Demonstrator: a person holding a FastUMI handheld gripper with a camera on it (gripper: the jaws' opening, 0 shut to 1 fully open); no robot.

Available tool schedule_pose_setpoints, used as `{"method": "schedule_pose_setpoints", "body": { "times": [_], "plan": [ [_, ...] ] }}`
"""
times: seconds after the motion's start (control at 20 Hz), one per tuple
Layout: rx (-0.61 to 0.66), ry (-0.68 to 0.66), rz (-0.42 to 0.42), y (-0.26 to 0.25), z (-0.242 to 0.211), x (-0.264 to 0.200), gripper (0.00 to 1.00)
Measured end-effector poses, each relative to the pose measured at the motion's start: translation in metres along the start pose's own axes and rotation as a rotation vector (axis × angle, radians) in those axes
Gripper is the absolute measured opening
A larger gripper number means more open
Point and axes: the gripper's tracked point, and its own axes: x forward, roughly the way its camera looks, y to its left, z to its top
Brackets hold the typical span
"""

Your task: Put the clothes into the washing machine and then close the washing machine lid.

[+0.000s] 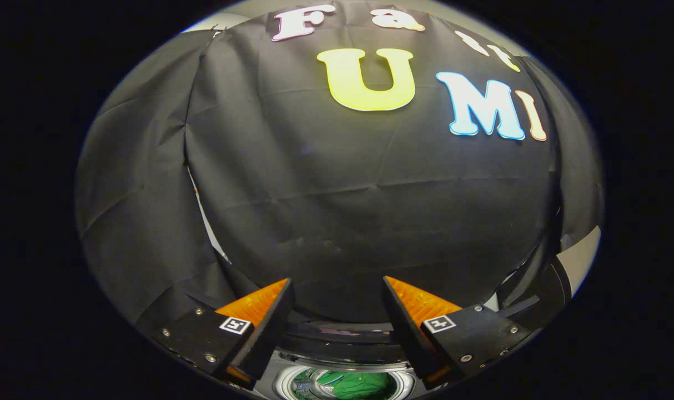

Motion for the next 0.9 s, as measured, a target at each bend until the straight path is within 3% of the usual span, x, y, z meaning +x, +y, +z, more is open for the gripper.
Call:
{"method": "schedule_pose_setpoints", "body": {
  "times": [0.45,0.9],
  "plan": [
    [-0.004,-0.060,0.019,0.006,-0.008,-0.028,0.89],
    [-0.034,-0.122,0.034,0.020,-0.034,-0.067,0.89]
  ]
}}
